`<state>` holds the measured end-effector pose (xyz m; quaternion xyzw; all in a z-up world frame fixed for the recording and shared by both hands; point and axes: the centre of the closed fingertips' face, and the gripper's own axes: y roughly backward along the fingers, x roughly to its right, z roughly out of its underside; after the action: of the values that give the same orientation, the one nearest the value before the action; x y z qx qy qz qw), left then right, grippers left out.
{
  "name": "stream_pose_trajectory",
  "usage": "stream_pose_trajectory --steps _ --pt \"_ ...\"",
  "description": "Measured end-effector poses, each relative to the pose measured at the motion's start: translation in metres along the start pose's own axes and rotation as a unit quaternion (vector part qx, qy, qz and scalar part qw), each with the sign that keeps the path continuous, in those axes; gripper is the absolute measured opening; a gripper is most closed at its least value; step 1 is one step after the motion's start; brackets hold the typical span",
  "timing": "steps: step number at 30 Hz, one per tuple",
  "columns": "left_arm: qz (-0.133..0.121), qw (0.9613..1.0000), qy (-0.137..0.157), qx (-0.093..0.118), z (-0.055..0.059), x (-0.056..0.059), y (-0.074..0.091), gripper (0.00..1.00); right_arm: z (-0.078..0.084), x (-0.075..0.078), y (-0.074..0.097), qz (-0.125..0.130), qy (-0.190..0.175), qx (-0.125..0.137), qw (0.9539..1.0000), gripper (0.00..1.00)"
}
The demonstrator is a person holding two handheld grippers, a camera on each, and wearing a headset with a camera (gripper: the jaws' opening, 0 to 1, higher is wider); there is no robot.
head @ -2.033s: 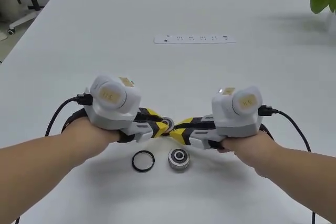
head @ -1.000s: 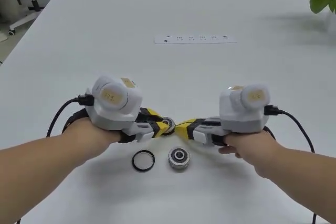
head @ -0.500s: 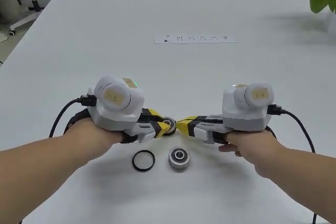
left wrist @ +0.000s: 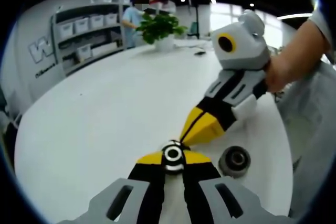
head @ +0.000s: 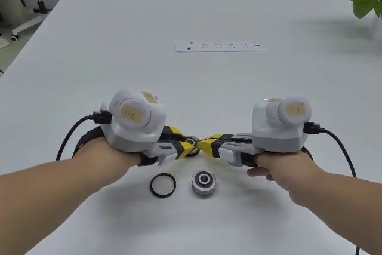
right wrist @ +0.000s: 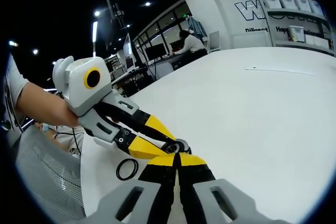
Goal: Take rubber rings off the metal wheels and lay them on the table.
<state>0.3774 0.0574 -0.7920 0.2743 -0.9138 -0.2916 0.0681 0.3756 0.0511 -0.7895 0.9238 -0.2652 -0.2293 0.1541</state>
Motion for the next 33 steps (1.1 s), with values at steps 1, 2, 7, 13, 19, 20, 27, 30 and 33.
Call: stream_pose_trajectory --steps 1,2,7,13,19,20,27,30,33 --pt "0.000 1.0000 0.000 0.000 0.000 0.000 0.000 0.12 0.000 0.000 0.000 -0.001 0.000 0.000 1.0000 0.00" --pt "0.000 1.0000 0.000 0.000 0.000 0.000 0.000 0.12 0.000 -0.001 0.000 -0.002 0.000 0.000 1.0000 0.00" --pt "0.001 1.0000 0.000 0.000 0.000 0.000 0.000 0.12 0.000 -0.001 0.002 -0.005 0.007 -0.001 1.0000 0.00" --pt "0.000 1.0000 -0.004 0.000 0.000 0.000 -0.001 0.12 -0.001 -0.003 0.002 -0.009 0.007 -0.002 0.9999 0.00" --pt "0.001 1.0000 -0.004 0.001 0.000 0.001 -0.001 0.12 -0.002 -0.005 0.002 -0.017 0.014 -0.003 0.9997 0.00" --pt "0.001 1.0000 -0.005 0.001 0.000 0.001 -0.001 0.12 -0.002 -0.005 0.002 -0.019 0.013 -0.003 0.9997 0.00" --pt "0.000 1.0000 -0.004 0.002 0.000 0.001 -0.002 0.12 -0.006 -0.011 0.002 -0.033 0.014 0.003 0.9994 0.00" --pt "-0.001 1.0000 -0.003 0.003 0.000 0.001 -0.002 0.12 -0.007 -0.017 0.002 -0.042 0.017 0.006 0.9989 0.00" --pt "-0.003 1.0000 -0.002 0.004 0.000 0.001 -0.002 0.12 -0.007 -0.013 0.002 -0.038 0.010 0.007 0.9992 0.00"
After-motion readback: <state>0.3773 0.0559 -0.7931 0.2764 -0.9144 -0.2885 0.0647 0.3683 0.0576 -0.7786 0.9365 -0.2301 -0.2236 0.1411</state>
